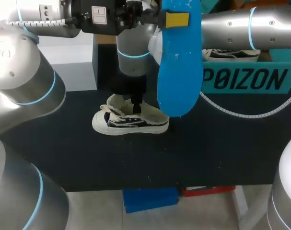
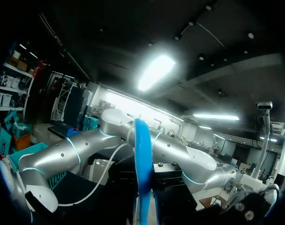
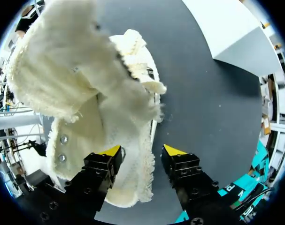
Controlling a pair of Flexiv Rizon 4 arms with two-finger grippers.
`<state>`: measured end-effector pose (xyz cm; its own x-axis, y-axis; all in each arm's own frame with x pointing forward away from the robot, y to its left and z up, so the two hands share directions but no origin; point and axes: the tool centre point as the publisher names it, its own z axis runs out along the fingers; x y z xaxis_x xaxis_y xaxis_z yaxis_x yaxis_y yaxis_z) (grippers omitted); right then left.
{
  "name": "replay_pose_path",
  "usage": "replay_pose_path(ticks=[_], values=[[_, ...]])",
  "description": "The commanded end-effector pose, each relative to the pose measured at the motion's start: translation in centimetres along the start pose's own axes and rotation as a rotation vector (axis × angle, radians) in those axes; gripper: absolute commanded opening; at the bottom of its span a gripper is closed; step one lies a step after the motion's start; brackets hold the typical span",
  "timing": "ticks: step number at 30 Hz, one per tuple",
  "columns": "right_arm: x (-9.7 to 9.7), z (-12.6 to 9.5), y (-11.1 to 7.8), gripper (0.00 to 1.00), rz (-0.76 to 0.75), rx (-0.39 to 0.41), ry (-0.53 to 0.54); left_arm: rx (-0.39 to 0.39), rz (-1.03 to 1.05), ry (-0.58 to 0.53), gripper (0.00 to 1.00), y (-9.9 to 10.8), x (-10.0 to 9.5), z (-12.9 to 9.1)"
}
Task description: Take the shoe out of the shoebox, open the shoe tongue, remove and reinsert the insole, then place the shoe into the shoebox
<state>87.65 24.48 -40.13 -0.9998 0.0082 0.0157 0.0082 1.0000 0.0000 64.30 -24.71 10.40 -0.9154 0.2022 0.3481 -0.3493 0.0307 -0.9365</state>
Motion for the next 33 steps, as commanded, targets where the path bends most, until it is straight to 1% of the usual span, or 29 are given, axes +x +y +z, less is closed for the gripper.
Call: replay_pose_path(ticks=[1, 2, 3, 29, 30, 33], values=[[-0.1, 0.5, 0.0, 0.19, 0.006, -0.002, 0.002, -0.002, -0.001, -0.003, 0.00, 0.0, 0.1, 0.0], [-0.1, 0.6, -0.2, 0.00, 0.012, 0.007, 0.001, -0.002, -0.001, -0.003, 0.00, 0.0, 0.1, 0.0], [-0.1, 0.6, -0.3, 0.00, 0.007, -0.006, 0.010, -0.002, -0.001, -0.003, 0.00, 0.0, 0.1, 0.0], [-0.1, 0.6, -0.3, 0.00, 0.007, -0.006, 0.010, -0.002, -0.001, -0.003, 0.00, 0.0, 0.1, 0.0], [0.1, 0.3, -0.4, 0.00, 0.003, -0.014, -0.003, -0.002, -0.001, -0.003, 0.00, 0.0, 0.1, 0.0], [0.2, -2.6, -1.7, 0.00, 0.049, -0.012, -0.065, -0.002, -0.001, -0.003, 0.00, 0.0, 0.1, 0.0]])
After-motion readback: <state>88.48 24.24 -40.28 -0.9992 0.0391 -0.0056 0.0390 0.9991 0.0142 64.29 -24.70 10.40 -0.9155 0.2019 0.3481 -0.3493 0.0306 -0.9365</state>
